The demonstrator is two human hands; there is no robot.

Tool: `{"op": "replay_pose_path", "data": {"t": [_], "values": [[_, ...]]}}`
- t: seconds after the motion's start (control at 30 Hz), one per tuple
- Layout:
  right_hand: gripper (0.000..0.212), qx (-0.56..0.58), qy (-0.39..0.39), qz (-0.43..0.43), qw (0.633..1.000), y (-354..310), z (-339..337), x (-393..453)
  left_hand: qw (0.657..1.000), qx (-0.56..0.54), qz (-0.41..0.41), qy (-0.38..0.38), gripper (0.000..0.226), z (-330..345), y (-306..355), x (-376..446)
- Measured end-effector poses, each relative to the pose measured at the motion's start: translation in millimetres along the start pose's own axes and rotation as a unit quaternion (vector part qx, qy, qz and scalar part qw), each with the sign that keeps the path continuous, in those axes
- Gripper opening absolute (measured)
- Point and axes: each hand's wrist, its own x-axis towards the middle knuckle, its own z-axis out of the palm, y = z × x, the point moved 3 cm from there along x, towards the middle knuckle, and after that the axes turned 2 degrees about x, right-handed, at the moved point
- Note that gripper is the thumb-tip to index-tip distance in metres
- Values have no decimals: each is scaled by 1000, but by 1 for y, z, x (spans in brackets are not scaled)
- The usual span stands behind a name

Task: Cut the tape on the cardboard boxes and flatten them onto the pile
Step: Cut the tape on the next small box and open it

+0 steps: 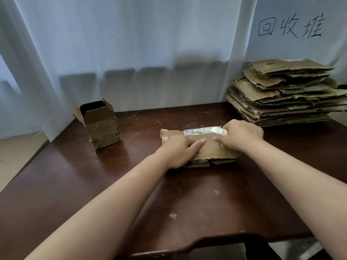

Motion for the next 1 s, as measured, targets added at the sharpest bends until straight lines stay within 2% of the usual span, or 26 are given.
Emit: {"op": "replay_pose_path", "data": {"t": [0.07,0.1,0.17,0.27,0.47,0.57,0.67,0.73,0.9,1.0], "values": [[42,22,1,-3,1000,2,4,2,992,112,6,54,39,4,5,14],[42,39,-2,-8,999,3,9,1,989,139,4,50,41,10,6,18],[41,62,-16,-20,998,5,23,-4,984,175,-14,-19,58,27,3,20],[41,85,-5,-29,996,8,44,-11,972,223,-22,-62,62,46,-5,21],[41,107,1,-35,994,8,51,3,971,235,-26,-32,60,48,-7,24],[32,86,19,-26,996,10,51,1,973,227,-14,29,56,47,-6,23],[35,80,19,-17,997,10,49,-5,972,218,-4,83,51,44,-4,20],[38,85,8,-16,996,9,47,-11,973,217,-7,78,52,44,-2,17],[39,74,-12,-26,997,6,39,-24,989,150,-16,0,59,31,-4,9],[35,78,-23,-17,997,6,37,-31,993,110,-32,24,65,11,-16,1]]}}
